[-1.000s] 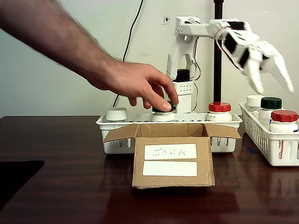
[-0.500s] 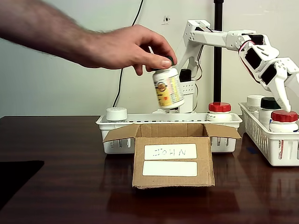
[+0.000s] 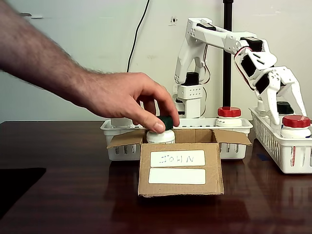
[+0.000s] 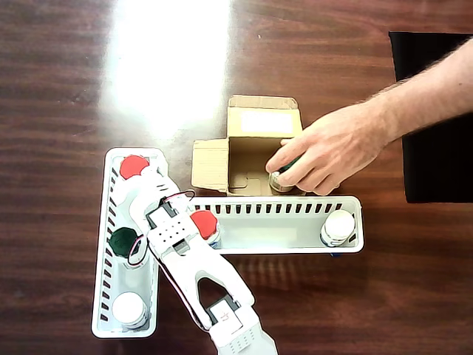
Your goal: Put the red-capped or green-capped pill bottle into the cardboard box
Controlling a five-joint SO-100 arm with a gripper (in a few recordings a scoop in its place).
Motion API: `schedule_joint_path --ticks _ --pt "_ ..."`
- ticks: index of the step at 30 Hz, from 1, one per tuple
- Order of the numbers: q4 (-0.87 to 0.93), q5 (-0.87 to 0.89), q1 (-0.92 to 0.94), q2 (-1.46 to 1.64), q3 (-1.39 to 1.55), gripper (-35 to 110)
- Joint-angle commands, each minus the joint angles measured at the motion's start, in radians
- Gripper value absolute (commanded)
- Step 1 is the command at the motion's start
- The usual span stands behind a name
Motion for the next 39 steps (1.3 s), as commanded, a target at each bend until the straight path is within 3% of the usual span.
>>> schedule_joint_path --ticks 1,19,22,30,35,39 --pt "-0.035 0.003 -0.020 0.078 -0.006 70" --pt "-0.143 0.043 -0.009 -0.063 -0.003 70" --pt "-0.143 0.049 -0.008 -0.057 0.000 58" --pt "-0.103 0.035 -0.012 0.026 -0.006 -7" --pt "0.091 -0.002 -0.012 0.161 -0.078 5" --pt "0.282 -0.044 -0.015 0.230 -0.227 2"
